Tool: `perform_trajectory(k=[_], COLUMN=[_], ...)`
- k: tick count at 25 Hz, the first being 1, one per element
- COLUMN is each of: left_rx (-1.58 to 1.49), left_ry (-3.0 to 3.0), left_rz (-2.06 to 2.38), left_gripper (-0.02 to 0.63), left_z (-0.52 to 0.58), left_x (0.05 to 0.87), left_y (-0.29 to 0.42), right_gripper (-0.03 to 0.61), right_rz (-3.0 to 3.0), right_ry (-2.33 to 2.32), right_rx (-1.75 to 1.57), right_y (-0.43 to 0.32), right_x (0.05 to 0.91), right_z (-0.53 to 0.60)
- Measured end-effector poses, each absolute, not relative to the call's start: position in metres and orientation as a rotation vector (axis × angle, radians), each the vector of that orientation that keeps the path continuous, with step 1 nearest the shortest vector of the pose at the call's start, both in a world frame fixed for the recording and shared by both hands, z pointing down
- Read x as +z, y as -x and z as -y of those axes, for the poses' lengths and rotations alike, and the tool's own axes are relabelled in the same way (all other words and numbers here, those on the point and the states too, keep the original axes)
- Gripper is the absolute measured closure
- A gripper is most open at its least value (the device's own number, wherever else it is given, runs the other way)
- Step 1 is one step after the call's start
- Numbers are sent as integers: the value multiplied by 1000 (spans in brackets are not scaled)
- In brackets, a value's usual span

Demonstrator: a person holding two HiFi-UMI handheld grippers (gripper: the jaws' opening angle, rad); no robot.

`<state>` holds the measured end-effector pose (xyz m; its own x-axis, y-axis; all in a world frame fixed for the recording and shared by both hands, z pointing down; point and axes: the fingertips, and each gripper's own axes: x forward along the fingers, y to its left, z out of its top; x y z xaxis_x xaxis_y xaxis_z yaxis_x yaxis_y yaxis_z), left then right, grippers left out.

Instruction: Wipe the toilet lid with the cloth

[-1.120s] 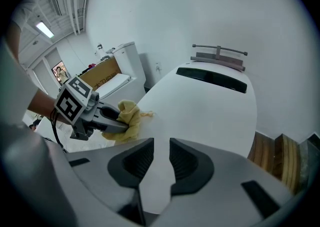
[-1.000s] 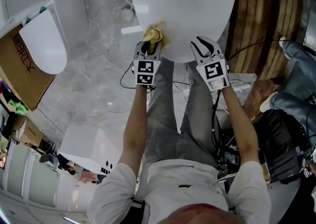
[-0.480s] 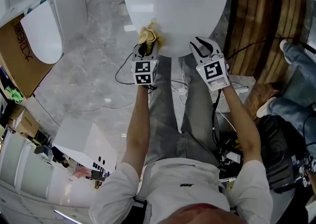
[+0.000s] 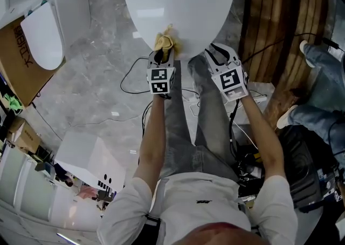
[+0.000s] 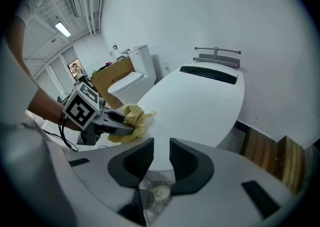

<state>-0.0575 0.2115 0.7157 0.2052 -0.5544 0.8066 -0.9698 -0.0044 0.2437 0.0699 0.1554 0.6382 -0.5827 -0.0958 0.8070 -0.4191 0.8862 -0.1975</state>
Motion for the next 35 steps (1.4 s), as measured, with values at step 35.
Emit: perform_trajectory(k=[35], left_rx=[474], left_ry=[-2181], left_rz=[1619], left_gripper=[509], left_z=[-141], left_x=[313], left_y=[-16], right_gripper=[465], right_rz=[2527], right_ry=[-722], right_rx=[394], right_y=[-97], right_x=[280], right_z=[-128])
